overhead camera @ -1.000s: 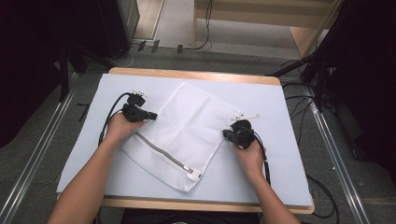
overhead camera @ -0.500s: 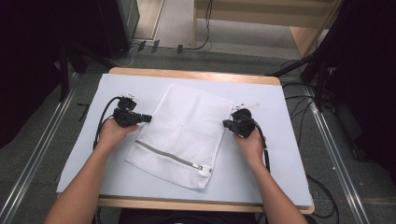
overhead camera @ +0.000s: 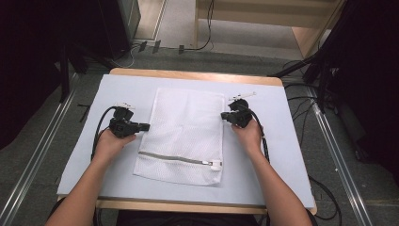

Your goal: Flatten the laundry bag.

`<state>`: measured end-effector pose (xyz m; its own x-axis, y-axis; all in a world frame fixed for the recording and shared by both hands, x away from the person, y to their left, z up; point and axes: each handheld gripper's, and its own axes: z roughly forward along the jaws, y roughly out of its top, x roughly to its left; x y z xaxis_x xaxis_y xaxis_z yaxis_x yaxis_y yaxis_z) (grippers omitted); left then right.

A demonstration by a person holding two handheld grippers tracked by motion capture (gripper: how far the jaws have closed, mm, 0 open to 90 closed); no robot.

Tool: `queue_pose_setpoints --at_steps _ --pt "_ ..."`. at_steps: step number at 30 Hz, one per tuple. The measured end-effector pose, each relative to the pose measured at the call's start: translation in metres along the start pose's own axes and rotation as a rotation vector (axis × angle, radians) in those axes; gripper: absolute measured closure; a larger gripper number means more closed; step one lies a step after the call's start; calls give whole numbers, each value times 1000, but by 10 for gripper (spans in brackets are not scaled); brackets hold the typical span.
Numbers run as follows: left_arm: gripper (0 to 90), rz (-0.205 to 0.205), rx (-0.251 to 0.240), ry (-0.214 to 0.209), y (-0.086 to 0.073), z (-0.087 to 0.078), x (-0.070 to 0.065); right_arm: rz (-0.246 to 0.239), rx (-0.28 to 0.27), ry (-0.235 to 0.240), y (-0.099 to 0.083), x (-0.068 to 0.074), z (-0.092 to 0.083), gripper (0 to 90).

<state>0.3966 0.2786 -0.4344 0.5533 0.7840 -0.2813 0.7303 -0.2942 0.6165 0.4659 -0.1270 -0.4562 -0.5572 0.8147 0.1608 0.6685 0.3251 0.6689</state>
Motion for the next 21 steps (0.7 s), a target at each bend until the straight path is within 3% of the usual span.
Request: queue_pose_setpoints --at_steps 18,21 --pt "897 -8 10 33 3 14 6 30 11 -7 3 -9 7 892" --pt "891 -11 6 22 3 14 6 27 13 -3 2 -9 8 889"
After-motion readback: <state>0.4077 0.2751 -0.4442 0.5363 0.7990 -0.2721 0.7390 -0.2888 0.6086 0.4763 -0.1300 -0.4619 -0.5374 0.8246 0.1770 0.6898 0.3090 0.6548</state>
